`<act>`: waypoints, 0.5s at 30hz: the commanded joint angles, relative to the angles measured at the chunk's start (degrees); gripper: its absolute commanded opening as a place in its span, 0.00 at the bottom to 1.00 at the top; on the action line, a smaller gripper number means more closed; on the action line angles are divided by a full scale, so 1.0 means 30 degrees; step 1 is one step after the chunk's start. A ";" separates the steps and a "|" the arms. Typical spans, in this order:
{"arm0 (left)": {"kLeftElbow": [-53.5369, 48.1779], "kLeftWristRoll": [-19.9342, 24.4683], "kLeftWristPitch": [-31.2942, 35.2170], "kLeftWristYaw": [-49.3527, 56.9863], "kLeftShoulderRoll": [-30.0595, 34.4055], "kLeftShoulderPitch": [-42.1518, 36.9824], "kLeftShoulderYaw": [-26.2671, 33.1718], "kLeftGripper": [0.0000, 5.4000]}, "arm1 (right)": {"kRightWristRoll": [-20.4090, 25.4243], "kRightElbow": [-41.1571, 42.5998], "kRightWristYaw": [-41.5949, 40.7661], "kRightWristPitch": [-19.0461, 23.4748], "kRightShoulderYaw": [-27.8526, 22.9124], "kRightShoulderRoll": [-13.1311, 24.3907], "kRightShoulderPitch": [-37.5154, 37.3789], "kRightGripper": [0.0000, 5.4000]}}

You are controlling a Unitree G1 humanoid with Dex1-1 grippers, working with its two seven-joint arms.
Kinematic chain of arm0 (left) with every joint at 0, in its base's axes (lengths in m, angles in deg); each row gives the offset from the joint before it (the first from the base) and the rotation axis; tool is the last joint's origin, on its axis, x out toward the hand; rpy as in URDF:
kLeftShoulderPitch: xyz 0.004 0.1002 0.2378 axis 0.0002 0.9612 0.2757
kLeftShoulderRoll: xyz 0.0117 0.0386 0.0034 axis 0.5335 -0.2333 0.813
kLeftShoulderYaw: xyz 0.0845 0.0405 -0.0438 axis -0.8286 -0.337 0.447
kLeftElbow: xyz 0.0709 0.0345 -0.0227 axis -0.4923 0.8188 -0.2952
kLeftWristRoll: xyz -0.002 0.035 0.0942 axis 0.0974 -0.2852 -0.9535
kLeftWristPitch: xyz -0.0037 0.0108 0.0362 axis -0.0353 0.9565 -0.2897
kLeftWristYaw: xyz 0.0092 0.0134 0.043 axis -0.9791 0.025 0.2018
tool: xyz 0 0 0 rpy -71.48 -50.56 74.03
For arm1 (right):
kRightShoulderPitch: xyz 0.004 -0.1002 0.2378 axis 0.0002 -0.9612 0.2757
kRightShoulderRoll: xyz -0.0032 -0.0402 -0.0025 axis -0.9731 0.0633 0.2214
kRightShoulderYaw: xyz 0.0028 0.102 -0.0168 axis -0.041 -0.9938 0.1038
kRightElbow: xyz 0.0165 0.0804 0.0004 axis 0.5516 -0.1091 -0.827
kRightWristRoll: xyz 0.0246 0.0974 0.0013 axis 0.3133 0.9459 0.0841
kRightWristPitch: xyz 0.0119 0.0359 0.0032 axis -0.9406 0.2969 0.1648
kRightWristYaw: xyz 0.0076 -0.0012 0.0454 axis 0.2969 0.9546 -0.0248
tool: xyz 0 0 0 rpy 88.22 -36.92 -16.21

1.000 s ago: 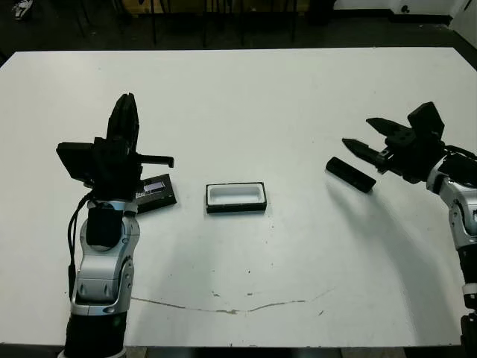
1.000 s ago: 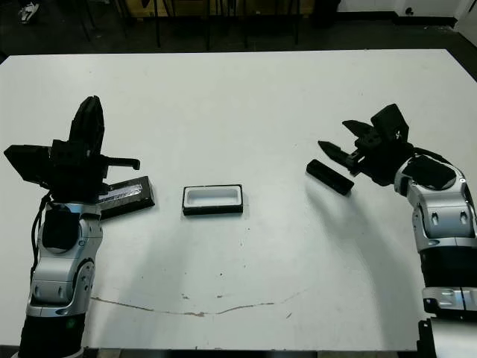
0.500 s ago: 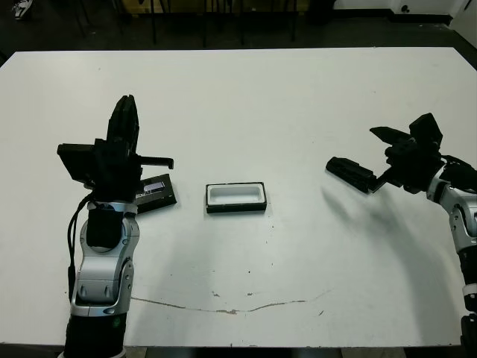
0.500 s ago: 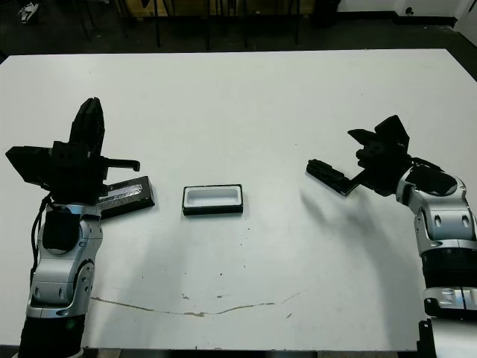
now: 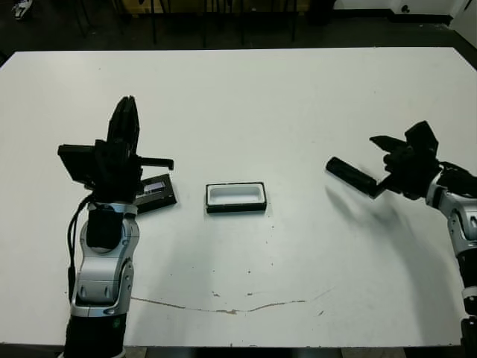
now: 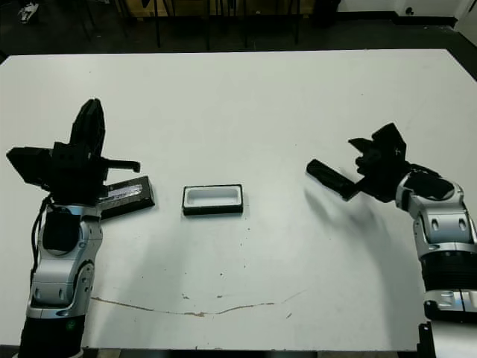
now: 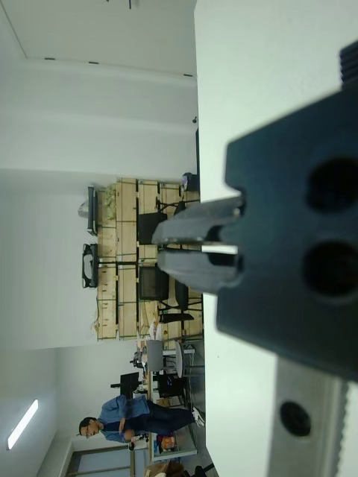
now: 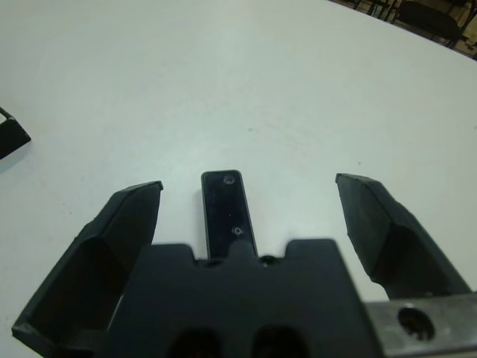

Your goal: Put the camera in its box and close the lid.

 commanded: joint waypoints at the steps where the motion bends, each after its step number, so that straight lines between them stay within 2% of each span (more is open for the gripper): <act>1: 0.0343 0.0003 0.0096 -0.0048 0.0085 0.0297 0.0100 0.00 | -0.0132 -0.0649 -0.0595 -0.0506 0.0307 0.0002 -0.0513 1.00; 15: 0.0233 0.0121 0.0264 -0.0087 0.0079 0.0342 0.0133 0.00 | -0.0064 -0.0802 -0.0283 -0.0578 0.0214 -0.0219 -0.1660 1.00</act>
